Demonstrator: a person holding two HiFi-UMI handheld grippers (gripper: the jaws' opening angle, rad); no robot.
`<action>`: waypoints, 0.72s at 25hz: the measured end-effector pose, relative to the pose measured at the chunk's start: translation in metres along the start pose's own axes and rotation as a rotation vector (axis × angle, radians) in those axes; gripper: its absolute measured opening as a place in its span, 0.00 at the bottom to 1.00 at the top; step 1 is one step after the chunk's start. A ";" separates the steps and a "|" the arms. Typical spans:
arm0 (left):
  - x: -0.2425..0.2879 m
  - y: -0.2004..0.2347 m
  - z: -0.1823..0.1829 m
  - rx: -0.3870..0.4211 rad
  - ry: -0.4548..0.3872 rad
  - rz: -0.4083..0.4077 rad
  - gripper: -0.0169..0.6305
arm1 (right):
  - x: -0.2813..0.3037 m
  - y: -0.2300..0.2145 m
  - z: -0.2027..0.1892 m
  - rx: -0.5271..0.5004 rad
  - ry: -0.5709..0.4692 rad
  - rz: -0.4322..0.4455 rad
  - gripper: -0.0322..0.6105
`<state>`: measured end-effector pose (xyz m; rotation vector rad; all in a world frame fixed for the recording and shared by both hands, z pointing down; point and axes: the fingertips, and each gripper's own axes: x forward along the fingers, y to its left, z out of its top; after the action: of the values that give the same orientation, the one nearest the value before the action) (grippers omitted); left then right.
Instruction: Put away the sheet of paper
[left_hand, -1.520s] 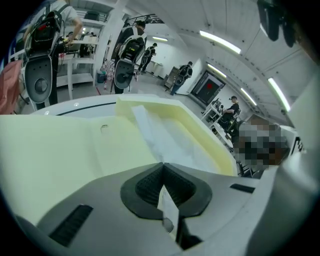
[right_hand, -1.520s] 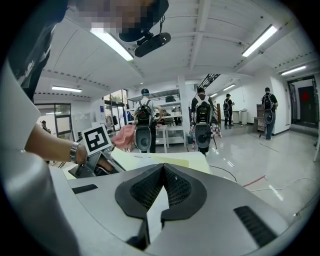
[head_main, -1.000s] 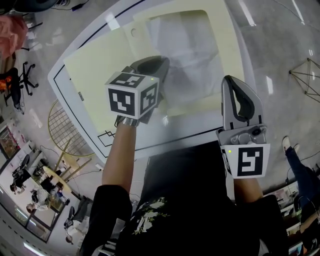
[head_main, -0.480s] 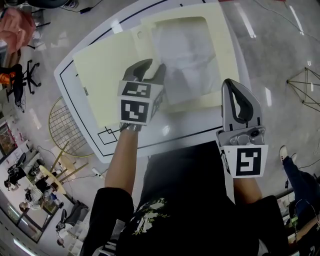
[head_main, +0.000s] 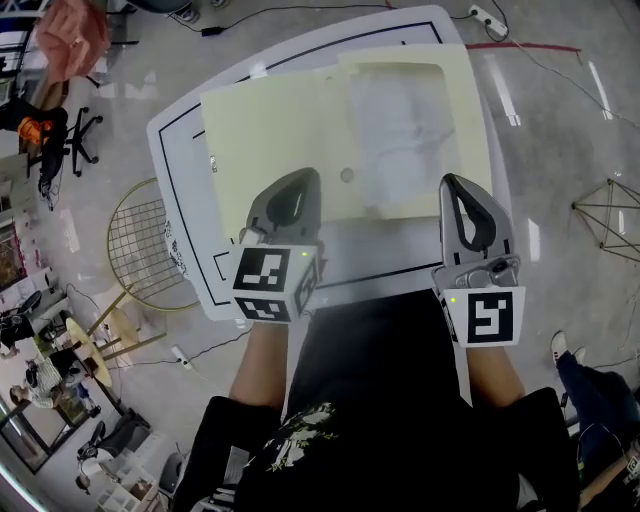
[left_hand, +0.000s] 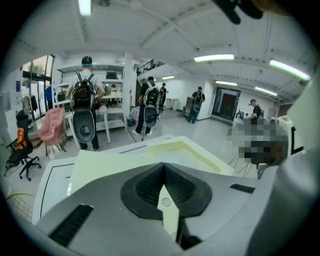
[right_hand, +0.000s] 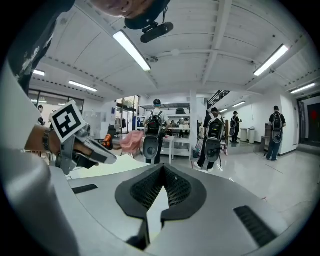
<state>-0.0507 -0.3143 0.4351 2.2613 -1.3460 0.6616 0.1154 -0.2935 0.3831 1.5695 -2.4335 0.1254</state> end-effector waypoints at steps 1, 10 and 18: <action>-0.011 0.000 0.007 0.011 -0.046 0.000 0.03 | 0.000 0.006 0.004 -0.003 -0.008 0.008 0.05; -0.120 0.044 0.039 0.022 -0.378 0.185 0.03 | -0.001 0.071 0.051 -0.001 -0.111 0.039 0.05; -0.191 0.042 0.063 0.100 -0.614 0.243 0.03 | -0.020 0.111 0.091 -0.028 -0.221 0.050 0.05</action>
<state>-0.1560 -0.2373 0.2759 2.5157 -1.9257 0.0912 0.0083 -0.2479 0.2963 1.5864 -2.6296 -0.0774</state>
